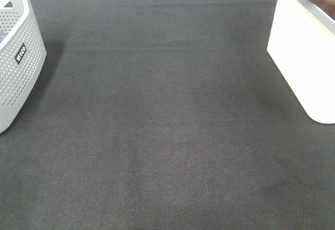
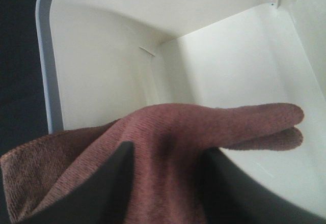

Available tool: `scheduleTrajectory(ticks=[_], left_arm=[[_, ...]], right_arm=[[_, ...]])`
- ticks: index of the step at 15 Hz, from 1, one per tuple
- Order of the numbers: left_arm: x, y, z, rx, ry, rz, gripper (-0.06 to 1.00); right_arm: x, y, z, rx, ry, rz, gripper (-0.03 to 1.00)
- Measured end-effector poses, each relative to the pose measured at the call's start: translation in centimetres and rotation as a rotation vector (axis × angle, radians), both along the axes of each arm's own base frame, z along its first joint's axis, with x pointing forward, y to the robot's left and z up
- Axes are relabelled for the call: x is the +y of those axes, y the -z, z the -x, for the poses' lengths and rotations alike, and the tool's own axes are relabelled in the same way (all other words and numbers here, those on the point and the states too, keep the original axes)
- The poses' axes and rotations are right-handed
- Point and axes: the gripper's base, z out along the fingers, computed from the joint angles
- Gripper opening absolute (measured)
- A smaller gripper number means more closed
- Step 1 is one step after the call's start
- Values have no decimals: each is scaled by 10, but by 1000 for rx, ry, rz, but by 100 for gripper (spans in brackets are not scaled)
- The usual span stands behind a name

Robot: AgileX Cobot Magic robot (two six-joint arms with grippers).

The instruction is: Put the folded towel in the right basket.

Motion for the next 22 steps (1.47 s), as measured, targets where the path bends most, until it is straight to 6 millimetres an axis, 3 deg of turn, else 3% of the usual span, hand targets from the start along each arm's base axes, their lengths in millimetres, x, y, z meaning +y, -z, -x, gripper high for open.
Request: scheduleTrajectory(ticks=[2, 5, 11, 13, 14, 17, 18, 20, 22], left_arm=[[0, 0, 0, 0, 0, 0, 88], [0, 0, 0, 0, 0, 0, 88], [0, 0, 0, 0, 0, 0, 88], [0, 0, 0, 0, 0, 0, 88], [0, 0, 0, 0, 0, 0, 88], [0, 0, 0, 0, 0, 0, 88], [0, 0, 0, 0, 0, 0, 88], [0, 0, 0, 0, 0, 0, 88], [0, 0, 0, 0, 0, 0, 88]], right_arm=[[-1, 0, 0, 6, 9, 7, 61], [-1, -2, 1, 0, 12, 13, 66], [8, -19, 7, -32, 15, -9, 68], [30, -27, 7, -42, -34, 24, 68], [60, -37, 7, -50, -95, 94, 68], [114, -58, 16, -66, -177, 255, 68], [114, -58, 16, -66, -177, 255, 68], [141, -69, 23, -85, -210, 295, 68], [155, -85, 36, -122, -219, 290, 68]])
